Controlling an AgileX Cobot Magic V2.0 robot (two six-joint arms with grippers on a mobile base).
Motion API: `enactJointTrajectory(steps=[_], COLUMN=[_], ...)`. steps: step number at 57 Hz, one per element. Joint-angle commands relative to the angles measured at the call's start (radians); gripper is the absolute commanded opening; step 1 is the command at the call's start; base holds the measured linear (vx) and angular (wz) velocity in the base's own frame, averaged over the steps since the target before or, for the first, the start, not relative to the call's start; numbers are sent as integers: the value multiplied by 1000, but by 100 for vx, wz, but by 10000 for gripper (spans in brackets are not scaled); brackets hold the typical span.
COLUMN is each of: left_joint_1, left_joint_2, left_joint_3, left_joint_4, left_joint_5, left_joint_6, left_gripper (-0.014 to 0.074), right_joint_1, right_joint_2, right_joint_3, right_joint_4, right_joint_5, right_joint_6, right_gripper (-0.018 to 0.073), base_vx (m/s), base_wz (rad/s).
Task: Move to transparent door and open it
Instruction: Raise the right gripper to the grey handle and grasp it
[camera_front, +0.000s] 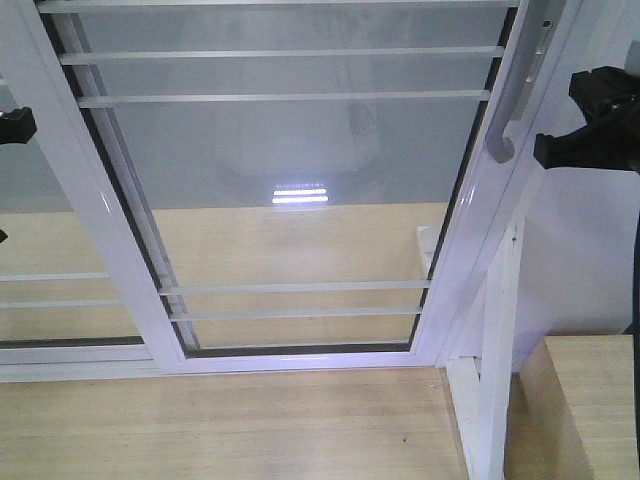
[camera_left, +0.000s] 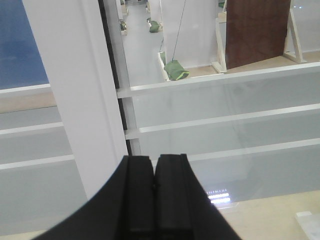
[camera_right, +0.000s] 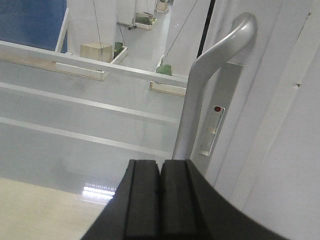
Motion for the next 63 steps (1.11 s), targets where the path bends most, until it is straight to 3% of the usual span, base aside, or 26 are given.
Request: enactJointTrajectory(steps=[1,16,23,32,42,63], left_joint_1=[-5,-5,-5,-5,-5,-5], left_joint_2=[-14,15,25,29,29,29], left_joint_3=[-34,-34,-34,-34,-34,-34], left_joint_4=[-5,-5,-5,-5,-5,-5], left_joint_5=[-92,-95,-97,-89,-80,-42], left_joint_6=[-2,-2,-2,-2,-2,-2], left_gripper=[179,527,633,650,617,575], right_joint_1=[-4,-4,-4,-4,-6,-17], right_joint_2=[-15,3,63,198,354,630], right_joint_3=[-37,-37,-37,-37,-50,-261], right_joint_4=[-2,-2,20,140,191,184], right_joint_5=[-88,-130,-226,-418,-622,-641], right_joint_6=[-4,-4,-4,-5,-8,-11], right_gripper=[178,587,692,688,643,584], base_vx=[0,0,0,0,0,0], base_wz=[0,0,0,0,0,0])
